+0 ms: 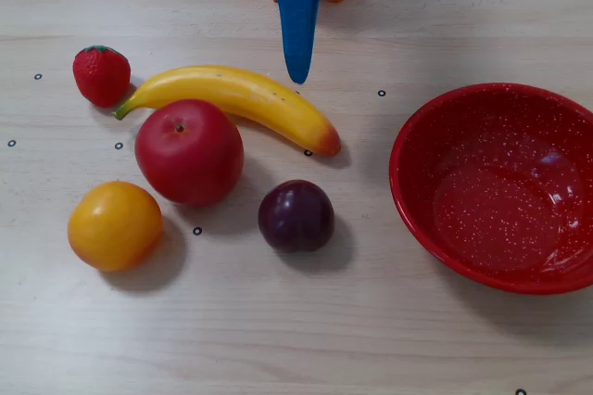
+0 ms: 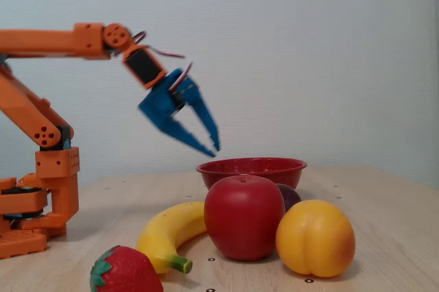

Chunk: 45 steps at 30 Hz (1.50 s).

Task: Put the plum in the red bowl.

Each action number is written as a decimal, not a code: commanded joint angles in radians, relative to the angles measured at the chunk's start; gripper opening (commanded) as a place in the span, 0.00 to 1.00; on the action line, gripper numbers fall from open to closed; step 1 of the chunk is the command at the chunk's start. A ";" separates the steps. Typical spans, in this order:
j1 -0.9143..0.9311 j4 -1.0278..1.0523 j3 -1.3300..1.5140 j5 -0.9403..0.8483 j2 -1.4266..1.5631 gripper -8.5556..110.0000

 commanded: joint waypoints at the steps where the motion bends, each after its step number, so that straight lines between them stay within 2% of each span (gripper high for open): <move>1: 0.025 0.087 -0.195 0.038 -0.074 0.07; 13: -0.009 0.495 -0.816 0.028 -0.569 0.14; 22: -0.043 0.804 -1.270 0.031 -0.956 0.36; 29: -0.054 0.841 -1.413 0.078 -1.140 0.48; 45: -0.044 0.828 -1.583 0.106 -1.390 0.51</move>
